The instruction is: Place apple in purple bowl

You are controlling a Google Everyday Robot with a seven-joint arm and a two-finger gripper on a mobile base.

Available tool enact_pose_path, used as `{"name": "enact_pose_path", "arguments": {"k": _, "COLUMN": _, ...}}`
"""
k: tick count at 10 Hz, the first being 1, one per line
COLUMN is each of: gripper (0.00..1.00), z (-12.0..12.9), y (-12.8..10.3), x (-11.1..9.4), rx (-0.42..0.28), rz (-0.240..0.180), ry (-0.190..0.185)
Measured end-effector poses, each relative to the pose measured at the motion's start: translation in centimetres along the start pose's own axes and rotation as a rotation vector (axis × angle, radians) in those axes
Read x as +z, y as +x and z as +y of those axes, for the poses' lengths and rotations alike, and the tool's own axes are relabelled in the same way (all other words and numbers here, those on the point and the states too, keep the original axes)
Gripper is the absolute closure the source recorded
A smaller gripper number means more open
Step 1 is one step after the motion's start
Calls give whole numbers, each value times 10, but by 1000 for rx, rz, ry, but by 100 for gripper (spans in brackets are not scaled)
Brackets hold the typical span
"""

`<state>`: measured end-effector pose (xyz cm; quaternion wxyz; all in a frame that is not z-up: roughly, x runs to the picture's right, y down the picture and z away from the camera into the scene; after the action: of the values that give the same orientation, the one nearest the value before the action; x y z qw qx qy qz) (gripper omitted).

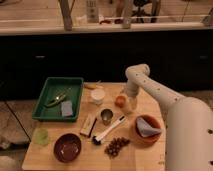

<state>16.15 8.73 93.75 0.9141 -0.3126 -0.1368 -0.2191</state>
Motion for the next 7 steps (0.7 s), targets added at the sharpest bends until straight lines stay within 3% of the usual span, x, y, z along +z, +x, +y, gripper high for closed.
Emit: {"name": "enact_pose_path", "arguments": {"k": 7, "gripper": 20, "z": 0, "y": 5, "x": 5, "rx": -5, "rz": -7, "ry": 1}}
